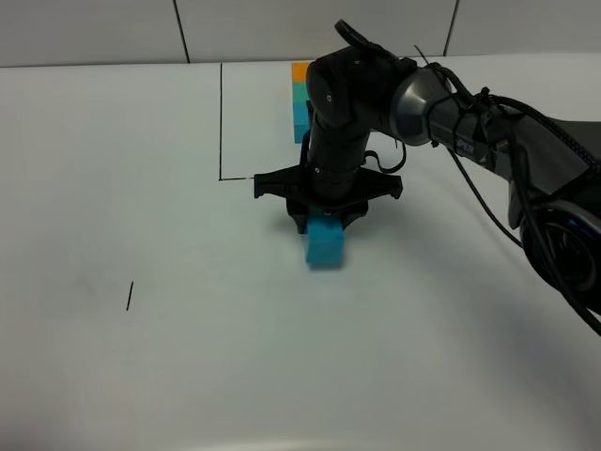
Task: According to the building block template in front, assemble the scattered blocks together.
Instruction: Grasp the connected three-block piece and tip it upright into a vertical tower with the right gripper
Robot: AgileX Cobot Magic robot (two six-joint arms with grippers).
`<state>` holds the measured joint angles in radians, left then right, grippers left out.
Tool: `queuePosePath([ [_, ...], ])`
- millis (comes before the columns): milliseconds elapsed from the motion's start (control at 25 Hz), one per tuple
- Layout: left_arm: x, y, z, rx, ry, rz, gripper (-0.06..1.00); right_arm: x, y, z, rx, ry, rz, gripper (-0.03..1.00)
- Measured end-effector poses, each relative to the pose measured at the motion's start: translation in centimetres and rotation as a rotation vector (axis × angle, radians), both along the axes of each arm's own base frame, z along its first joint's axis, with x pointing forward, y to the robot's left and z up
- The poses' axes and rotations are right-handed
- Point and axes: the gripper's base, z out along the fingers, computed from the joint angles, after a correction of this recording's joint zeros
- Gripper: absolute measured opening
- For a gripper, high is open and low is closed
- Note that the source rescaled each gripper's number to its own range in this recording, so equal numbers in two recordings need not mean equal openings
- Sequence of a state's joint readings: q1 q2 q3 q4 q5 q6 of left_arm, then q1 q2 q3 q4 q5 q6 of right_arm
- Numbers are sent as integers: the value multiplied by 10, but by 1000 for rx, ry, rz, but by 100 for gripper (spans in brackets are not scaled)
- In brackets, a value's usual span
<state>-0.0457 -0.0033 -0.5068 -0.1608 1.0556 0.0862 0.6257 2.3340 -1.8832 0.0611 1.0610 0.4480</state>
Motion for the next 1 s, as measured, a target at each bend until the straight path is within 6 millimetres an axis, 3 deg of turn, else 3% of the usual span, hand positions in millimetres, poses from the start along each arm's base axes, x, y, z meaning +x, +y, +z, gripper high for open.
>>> queuePosePath([
  [1000,0,0,0,0,0,0,78,1,6,-10,-58,-64,-39,2],
])
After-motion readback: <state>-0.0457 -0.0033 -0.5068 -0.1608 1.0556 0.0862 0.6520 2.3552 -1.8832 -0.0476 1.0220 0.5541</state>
